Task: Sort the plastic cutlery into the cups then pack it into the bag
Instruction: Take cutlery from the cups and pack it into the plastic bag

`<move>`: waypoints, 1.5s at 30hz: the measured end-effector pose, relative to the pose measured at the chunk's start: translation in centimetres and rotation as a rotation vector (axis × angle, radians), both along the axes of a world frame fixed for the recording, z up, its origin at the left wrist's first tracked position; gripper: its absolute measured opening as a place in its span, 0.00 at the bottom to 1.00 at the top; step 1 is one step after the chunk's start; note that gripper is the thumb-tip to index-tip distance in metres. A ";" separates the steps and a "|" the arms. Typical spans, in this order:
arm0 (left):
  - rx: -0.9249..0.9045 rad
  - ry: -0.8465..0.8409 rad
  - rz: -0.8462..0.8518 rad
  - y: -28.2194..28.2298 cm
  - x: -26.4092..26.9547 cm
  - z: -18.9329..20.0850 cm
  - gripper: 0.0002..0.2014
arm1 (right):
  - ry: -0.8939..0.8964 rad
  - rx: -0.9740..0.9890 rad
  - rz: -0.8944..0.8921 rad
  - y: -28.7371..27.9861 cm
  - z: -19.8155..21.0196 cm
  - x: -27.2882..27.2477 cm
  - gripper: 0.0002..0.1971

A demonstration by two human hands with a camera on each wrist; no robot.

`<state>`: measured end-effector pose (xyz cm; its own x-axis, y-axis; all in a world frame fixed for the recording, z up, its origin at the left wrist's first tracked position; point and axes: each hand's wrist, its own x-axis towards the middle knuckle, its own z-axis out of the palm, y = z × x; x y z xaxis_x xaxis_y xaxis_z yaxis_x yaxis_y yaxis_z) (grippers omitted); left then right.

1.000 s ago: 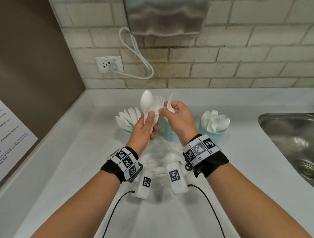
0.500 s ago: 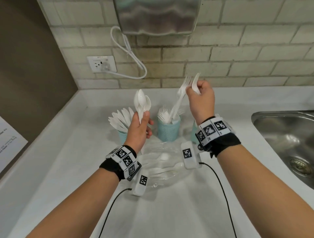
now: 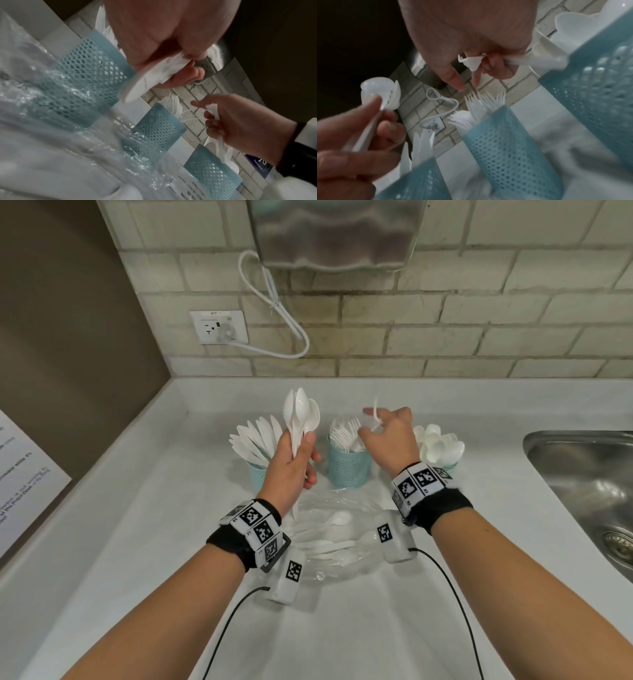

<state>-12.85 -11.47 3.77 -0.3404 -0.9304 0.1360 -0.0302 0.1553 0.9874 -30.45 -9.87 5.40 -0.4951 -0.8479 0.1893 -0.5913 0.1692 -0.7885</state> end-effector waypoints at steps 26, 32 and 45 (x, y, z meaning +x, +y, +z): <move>0.274 0.234 -0.065 -0.4 0.2 1.1 0.20 | 0.261 -0.228 0.030 0.2 1.8 2.7 0.16; 0.215 0.168 -0.077 0.3 0.2 1.1 0.23 | 0.015 -0.248 0.176 1.7 4.3 7.0 0.13; 0.074 0.156 -0.009 0.4 2.4 1.3 0.21 | -0.450 -0.169 0.357 0.3 3.8 9.4 0.14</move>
<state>-10.48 -11.10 5.07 -0.3293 -0.9367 0.1191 0.1259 0.0815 0.9887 -21.04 -9.57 9.24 -0.2479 -0.9530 0.1740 -0.1899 -0.1283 -0.9734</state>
